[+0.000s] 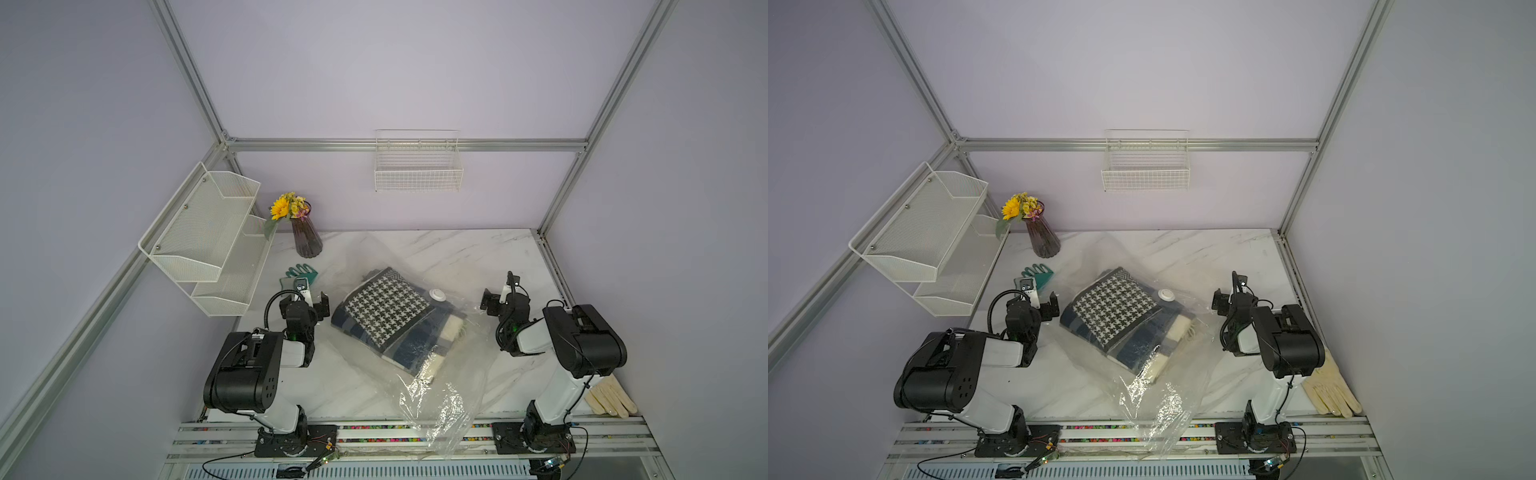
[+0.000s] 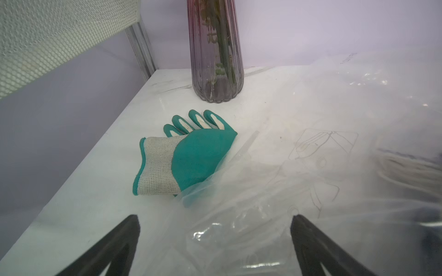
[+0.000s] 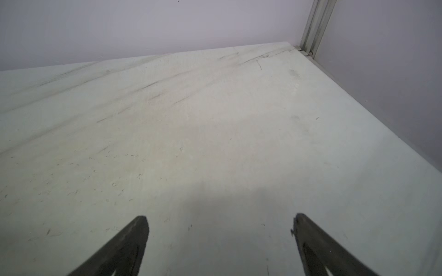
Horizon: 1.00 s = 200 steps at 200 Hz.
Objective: Take the scarf out of the vacuum bag
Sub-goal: Open the vacuum bag at the center of the board.
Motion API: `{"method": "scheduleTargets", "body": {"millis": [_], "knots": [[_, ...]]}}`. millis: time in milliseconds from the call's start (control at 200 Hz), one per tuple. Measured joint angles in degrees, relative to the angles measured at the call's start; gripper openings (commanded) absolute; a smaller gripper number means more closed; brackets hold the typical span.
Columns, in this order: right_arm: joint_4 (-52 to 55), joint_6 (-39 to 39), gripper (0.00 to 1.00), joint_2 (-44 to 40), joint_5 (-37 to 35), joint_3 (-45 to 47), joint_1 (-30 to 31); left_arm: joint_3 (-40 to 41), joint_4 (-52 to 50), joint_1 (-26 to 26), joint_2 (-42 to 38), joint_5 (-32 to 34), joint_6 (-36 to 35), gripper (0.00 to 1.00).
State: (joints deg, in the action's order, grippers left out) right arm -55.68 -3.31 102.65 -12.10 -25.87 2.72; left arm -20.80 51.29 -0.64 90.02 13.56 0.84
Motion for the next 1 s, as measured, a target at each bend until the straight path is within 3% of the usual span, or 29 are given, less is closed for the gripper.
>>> {"method": "scheduleTargets", "body": {"millis": [675,835,1000], "knots": [[0.1,0.0,0.97,-0.1,0.0,0.0,0.0,0.0,0.1,0.2,-0.2,-1.9,-0.3,1.00],[9.4,-0.2,0.97,-6.0,-1.0,-3.0,0.0,0.1,-0.7,0.0,-3.3,-2.1,-0.5,1.00],[15.5,-0.8,0.97,-15.6,-4.1,-6.3,0.7,-2.3,-8.5,-4.2,-9.6,3.8,-1.8,1.00]]}}
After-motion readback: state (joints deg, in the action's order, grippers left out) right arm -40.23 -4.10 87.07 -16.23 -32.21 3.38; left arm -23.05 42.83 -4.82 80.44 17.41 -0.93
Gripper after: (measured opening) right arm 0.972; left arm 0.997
